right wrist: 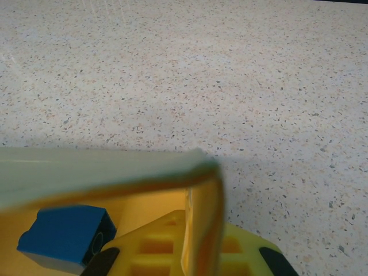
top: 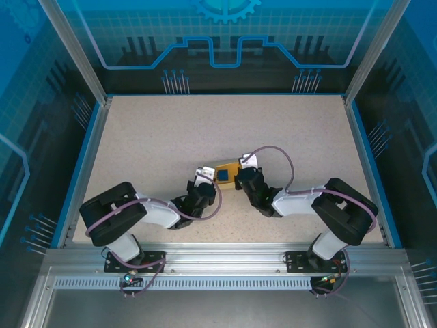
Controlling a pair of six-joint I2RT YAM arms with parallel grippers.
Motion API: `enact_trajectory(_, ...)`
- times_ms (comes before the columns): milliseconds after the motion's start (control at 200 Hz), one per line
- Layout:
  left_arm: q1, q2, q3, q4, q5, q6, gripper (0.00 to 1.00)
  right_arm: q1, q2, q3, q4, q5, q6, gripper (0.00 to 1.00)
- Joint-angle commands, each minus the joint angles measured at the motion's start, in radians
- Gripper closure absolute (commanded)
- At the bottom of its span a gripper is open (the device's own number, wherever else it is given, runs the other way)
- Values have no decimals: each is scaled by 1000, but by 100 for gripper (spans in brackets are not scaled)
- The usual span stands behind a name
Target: Fold the paper box
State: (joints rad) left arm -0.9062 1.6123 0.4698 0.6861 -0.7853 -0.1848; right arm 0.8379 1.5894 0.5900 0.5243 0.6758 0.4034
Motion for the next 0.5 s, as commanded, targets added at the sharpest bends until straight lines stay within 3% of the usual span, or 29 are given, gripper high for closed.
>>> enact_trajectory(0,-10,-57,-19,-34,17,-26,69,26,11,-23,-83,5,11,96)
enact_trajectory(350,-10,-179,-75,-113,24,-56,55,31,-1,-23,-100,34,3,98)
enact_trajectory(495,-10,-287,-90,-217,50,-63,48,33,-1,-19,-101,48,-6,98)
